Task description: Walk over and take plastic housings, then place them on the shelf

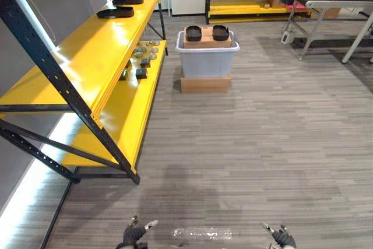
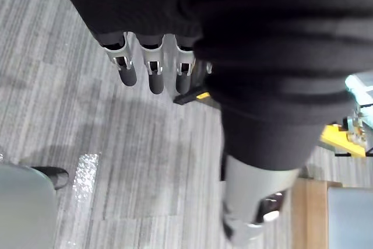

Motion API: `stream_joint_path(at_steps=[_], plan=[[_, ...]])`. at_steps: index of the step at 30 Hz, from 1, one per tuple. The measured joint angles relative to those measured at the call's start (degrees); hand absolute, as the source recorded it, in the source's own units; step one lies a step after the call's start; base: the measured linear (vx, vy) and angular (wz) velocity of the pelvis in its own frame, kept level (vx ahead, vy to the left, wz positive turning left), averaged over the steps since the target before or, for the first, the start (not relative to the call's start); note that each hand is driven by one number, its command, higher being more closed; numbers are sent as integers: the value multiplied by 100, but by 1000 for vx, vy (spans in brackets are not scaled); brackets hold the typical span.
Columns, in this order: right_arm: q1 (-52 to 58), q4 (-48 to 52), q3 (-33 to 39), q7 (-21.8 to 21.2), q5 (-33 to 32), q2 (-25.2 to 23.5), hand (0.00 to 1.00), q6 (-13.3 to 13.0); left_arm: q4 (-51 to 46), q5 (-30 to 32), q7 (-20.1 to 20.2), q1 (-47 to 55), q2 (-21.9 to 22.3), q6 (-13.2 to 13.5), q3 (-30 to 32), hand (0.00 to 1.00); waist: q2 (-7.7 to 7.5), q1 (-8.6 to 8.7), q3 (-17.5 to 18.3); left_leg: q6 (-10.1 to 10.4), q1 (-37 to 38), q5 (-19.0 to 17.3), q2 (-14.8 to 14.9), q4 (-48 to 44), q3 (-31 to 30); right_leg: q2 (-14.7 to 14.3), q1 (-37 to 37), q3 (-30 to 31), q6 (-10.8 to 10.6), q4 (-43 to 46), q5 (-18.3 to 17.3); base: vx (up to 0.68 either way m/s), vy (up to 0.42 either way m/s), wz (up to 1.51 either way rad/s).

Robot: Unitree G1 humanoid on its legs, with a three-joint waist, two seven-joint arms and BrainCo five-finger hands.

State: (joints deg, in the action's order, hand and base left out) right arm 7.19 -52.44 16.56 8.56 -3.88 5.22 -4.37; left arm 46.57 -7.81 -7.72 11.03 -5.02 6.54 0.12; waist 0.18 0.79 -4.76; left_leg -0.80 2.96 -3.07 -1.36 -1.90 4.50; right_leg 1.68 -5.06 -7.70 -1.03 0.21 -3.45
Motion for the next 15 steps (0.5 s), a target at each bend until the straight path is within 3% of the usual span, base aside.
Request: stream_joint_path(at_steps=[7,15], plan=[[-87,381,-194,-133,585,87,0,-6,-332,189,19,-83,-34,47,1,0,-36,-1,-243,2,154,-2,9,7,12,-10,-199,-28,-28,-72,-18,78,-17,-2],[-128,386,-194,-126,551,131,0,0,-484,137,9,-86,-10,97,6,0,24,8,-268,67,174,-133,13,-9,60,-7,-225,8,-54,-185,-40,2,-13,-5]])
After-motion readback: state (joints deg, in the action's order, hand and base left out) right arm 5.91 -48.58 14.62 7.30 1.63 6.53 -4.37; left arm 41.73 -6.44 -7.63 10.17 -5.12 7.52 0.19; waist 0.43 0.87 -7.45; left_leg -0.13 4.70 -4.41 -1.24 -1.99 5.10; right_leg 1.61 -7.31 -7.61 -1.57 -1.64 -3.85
